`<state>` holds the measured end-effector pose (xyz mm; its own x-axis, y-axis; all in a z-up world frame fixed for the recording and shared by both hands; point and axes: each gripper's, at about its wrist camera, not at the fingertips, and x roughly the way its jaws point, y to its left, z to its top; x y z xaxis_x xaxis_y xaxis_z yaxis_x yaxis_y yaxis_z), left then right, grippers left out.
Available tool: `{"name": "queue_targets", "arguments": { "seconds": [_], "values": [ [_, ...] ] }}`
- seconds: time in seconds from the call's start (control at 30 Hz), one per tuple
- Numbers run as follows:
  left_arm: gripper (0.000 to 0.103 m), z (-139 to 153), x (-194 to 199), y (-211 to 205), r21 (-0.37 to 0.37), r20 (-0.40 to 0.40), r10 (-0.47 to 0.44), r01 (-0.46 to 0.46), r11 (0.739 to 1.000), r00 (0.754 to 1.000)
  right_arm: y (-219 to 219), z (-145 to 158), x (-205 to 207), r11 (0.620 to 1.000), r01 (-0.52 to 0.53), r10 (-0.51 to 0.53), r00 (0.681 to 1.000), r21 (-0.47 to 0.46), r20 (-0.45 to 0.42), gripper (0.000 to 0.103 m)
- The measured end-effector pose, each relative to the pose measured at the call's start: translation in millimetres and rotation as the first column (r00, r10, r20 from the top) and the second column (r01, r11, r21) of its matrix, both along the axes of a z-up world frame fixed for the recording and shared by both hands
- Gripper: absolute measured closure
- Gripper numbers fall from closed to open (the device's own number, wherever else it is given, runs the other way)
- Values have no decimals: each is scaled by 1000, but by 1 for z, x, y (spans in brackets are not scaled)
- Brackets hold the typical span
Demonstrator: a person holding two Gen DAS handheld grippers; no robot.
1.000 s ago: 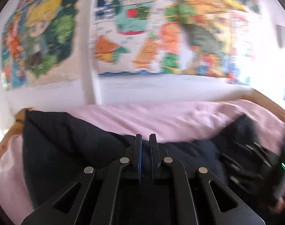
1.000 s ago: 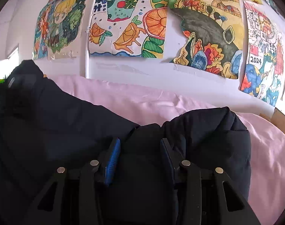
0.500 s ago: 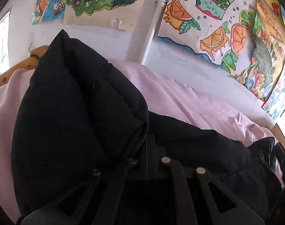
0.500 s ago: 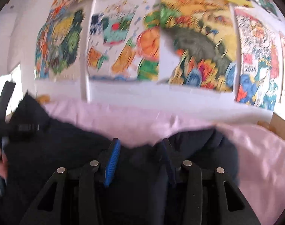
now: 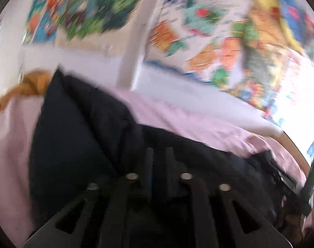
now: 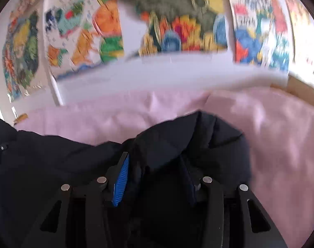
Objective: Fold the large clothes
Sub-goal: 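Press the folded jacket flat with both grippers and release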
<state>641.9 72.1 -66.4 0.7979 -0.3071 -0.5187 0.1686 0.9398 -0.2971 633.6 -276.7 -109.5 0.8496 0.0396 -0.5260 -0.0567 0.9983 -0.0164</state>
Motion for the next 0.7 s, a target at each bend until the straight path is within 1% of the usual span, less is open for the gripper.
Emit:
{"name": "queue_targets", "arguments": {
  "seconds": [0.03,0.07,0.1,0.13,0.17,0.2,0.23,0.27,0.33,0.47,0.53,0.57,0.6,0.63,0.67,0.7],
  "values": [
    [82,5,-8,-7,22,19,-44,44,999,999,11,11,-13,997,-62,64,997,-38,39,58],
    [82,7,-16,-15,56,20,-87,85,995,996,21,15,-23,989,-120,125,990,-83,59,58],
    [82,4,-21,-24,100,-3,-135,134,986,991,33,16,-32,974,-181,190,980,-135,59,58],
    [82,0,-23,-30,130,-25,-159,161,978,987,46,13,-38,952,-239,251,967,-191,39,58],
    [82,-7,-25,-39,191,-58,-175,183,964,983,57,7,-42,929,-271,284,959,-251,18,58],
    [81,-14,-27,-45,255,-68,-176,187,949,982,64,0,-47,910,-278,295,955,-308,9,59],
    [80,-21,-29,-50,311,-69,-179,191,931,981,67,-6,-49,900,-279,297,955,-336,3,59],
    [79,-26,-28,-52,327,-75,-178,193,925,981,69,-15,-49,893,-286,297,955,-347,-21,59],
    [79,-34,-23,-53,334,-86,-175,194,922,981,70,-25,-45,894,-284,289,956,-345,-38,59],
    [79,-49,-20,-53,350,-79,-170,187,918,982,80,-37,-46,872,-269,277,960,-409,-41,59],
    [78,-45,-26,-47,327,-64,-170,182,927,983,80,-32,-49,871,-268,282,959,-412,-28,58],
    [76,-40,-31,-43,305,-73,-159,173,936,985,77,-25,-54,878,-272,286,958,-394,-22,58],
    [68,-34,-33,-37,293,-81,-143,161,942,986,73,-17,-58,887,-278,288,957,-367,-29,56],
    [56,-29,-37,-35,284,-77,-136,152,947,988,71,-11,-63,893,-286,292,956,-347,-35,50],
    [50,-22,-45,-31,268,-72,-135,150,952,988,65,0,-71,902,-295,299,954,-317,-36,43],
    [42,-15,-53,-28,253,-70,-136,149,956,988,64,5,-78,904,-297,303,953,-308,-31,28]
  ]
}}
